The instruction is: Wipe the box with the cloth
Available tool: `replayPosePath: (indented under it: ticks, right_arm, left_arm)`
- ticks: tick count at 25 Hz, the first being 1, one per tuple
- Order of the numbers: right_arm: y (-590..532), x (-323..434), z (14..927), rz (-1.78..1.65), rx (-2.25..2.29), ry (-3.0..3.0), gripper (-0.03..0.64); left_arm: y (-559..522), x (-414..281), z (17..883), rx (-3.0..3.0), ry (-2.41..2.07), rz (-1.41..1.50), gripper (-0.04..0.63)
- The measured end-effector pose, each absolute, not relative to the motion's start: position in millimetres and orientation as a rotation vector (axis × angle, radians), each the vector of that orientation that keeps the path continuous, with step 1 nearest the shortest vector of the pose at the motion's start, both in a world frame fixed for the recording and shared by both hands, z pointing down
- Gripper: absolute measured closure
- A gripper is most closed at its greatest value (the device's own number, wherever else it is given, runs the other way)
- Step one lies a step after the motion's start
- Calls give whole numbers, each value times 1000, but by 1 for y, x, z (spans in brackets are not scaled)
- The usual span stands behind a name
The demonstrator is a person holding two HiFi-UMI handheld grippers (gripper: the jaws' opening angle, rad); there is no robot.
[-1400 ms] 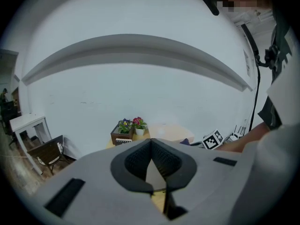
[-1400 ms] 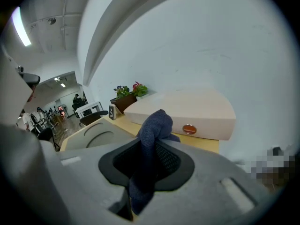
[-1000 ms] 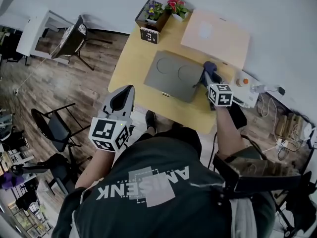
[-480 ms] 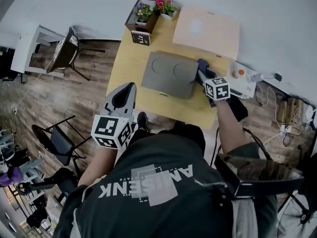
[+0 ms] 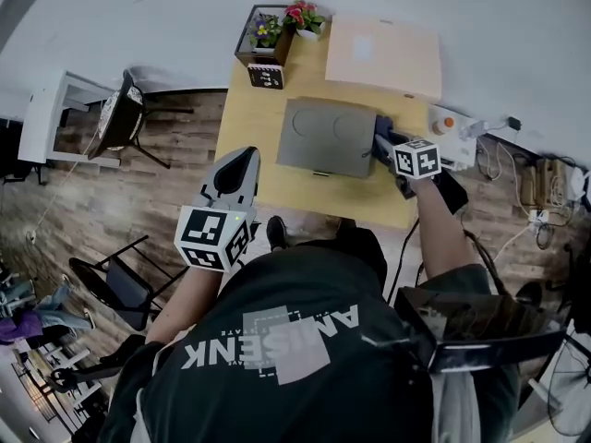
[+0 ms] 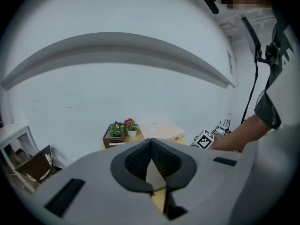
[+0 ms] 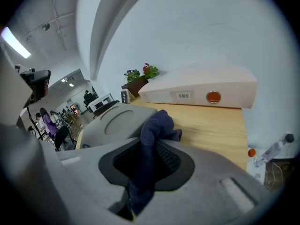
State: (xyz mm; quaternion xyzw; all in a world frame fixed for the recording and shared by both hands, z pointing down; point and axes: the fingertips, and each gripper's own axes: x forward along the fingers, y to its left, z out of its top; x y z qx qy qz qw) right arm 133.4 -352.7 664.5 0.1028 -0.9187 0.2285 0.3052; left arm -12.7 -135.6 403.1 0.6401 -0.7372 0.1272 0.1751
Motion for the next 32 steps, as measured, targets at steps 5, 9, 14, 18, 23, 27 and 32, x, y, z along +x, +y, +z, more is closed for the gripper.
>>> replayPosePath:
  ticks: [5,9,14,18,23,27,32]
  right_arm:
    - [-334,139,665,600,293,-2404,546]
    - [-313,149,664,566,293,-2375,546]
    - [-292,159,663,616,326,-2378,546]
    - [-274,166,665,632,341,-2362,546]
    - [-257,174,666,638,356,-2342,546]
    - [-243,180,666,644,397,-2329,546]
    - [-229,182,668,644,456,-2315,546]
  left_arm:
    - [-121,-15,404,1840,-2062,368,595]
    - [-115,-14,407,1869,-2034,371,595]
    - [-113,-11,412,1900,-2006,384,595]
    - [-113,-12,415,1900,-1981,365,595]
    - [-112,-12,416,1946,-1948,365,595]
    - [-107,-14,418,1967,-1925,373,595]
    - [-101,-16,410,2030,-1877,337,595]
